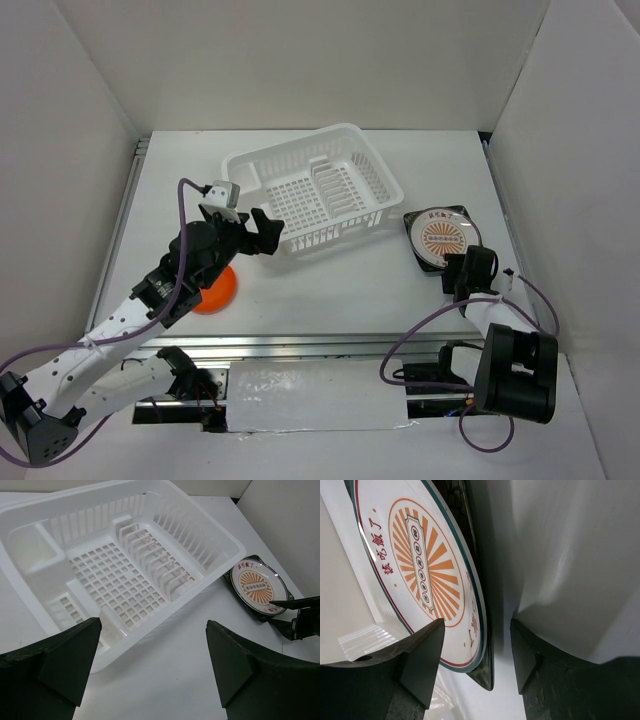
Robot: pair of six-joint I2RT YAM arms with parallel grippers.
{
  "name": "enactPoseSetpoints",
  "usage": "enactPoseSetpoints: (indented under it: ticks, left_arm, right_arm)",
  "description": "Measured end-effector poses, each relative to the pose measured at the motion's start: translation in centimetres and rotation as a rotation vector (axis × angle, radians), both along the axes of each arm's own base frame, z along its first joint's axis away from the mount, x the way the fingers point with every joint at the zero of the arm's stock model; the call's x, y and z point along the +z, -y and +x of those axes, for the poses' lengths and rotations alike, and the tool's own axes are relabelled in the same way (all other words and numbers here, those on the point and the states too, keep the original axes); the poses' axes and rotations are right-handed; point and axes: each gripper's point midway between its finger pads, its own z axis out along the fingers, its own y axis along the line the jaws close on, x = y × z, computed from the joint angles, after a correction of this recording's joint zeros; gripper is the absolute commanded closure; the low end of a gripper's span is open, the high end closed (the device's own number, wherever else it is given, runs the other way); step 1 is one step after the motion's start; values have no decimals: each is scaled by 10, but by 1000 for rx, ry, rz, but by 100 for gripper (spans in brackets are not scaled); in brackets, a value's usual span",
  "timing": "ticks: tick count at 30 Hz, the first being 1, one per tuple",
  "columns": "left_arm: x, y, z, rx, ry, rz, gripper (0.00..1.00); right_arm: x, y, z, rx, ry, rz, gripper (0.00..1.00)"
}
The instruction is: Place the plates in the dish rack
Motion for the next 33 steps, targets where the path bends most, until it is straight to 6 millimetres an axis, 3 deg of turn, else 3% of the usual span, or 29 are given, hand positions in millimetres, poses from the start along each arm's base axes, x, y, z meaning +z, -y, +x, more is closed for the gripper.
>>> enactPoseSetpoints:
  ticks: [4, 13, 26, 31, 33]
  left_arm:
    - [0, 0, 0, 0, -1, 1, 1]
    - [0, 0, 0, 0, 0, 0, 1]
    - [4, -1, -2, 0, 9, -8, 0]
    - [4, -1, -2, 0, 9, -8, 1]
    - [4, -1, -2, 0, 9, -8, 1]
  right_arm:
    - [1, 0, 1, 2, 7, -1, 46]
    - [1, 0, 3, 5, 10, -1, 52]
    - [-6, -3, 2, 29, -8, 12, 72]
    - [-5, -4, 2, 37, -7, 13, 72]
    - [-5, -4, 2, 38, -6, 13, 66]
